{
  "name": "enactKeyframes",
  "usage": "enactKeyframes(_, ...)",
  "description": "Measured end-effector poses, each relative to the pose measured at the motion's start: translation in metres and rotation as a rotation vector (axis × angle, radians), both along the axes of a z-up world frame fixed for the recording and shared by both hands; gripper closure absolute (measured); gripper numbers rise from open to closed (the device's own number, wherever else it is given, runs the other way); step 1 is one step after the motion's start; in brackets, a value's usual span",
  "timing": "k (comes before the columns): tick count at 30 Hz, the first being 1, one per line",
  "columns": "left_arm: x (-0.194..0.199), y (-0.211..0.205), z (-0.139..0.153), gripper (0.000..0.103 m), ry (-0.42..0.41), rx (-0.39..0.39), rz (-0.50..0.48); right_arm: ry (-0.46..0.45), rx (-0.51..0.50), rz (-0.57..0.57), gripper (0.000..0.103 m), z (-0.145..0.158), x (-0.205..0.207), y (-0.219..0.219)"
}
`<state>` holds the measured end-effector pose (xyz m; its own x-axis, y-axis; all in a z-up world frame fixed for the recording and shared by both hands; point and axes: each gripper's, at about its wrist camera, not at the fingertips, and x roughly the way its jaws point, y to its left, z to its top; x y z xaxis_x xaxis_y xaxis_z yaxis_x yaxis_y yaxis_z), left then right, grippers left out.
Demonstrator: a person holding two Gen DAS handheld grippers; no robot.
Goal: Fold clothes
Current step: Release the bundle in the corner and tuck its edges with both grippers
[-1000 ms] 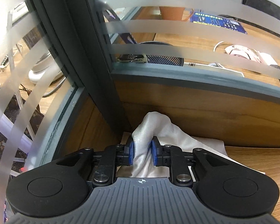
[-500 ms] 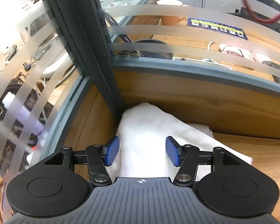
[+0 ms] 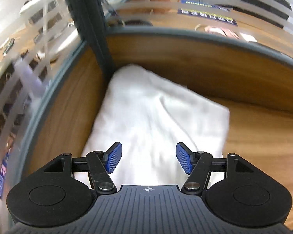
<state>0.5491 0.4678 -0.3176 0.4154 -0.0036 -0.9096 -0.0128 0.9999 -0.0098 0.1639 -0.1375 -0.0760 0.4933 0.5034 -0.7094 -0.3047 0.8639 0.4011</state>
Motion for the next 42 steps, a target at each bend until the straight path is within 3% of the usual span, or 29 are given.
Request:
enactKeyframes(4,-0.034,0.004,-0.003,0.039,0.022,-0.043,0.021,-0.007,-0.017,-0.009,0.033,0.004,0.004,-0.014)
enactKeyframes(12,-0.089,-0.005,0.001,0.039,0.017,-0.084,0.008,-0.011,-0.077,0.047,0.033,-0.003,0.054,-0.015)
enactKeyframes(22,-0.1,-0.03,-0.004,0.039,-0.043,-0.082,-0.054,-0.025,-0.105,0.116,0.033,-0.016,0.119,0.006)
enactKeyframes(28,-0.107,-0.036,-0.018,0.039,-0.012,-0.095,-0.075,-0.03,-0.117,0.135,0.035,-0.027,0.159,0.024)
enactKeyframes(30,-0.109,-0.036,-0.021,0.039,-0.013,-0.098,-0.071,-0.018,-0.118,0.146,0.042,-0.033,0.172,0.033)
enactKeyframes(31,-0.11,-0.035,-0.022,0.039,-0.012,-0.101,-0.065,-0.012,-0.113,0.152,0.057,-0.035,0.175,0.035)
enactKeyframes(32,-0.111,-0.035,-0.023,0.039,-0.012,-0.104,-0.06,0.001,-0.103,0.159,0.078,-0.038,0.181,0.038)
enactKeyframes(34,-0.111,-0.037,-0.022,0.039,-0.014,-0.119,-0.06,0.01,-0.102,0.169,0.096,-0.041,0.188,0.044)
enactKeyframes(40,-0.11,-0.046,-0.023,0.039,-0.015,-0.142,-0.076,-0.088,-0.129,0.181,0.097,-0.014,0.19,0.05)
enactKeyframes(42,-0.11,-0.05,-0.026,0.039,-0.011,-0.131,-0.085,-0.08,-0.184,0.196,0.096,-0.022,0.195,0.055)
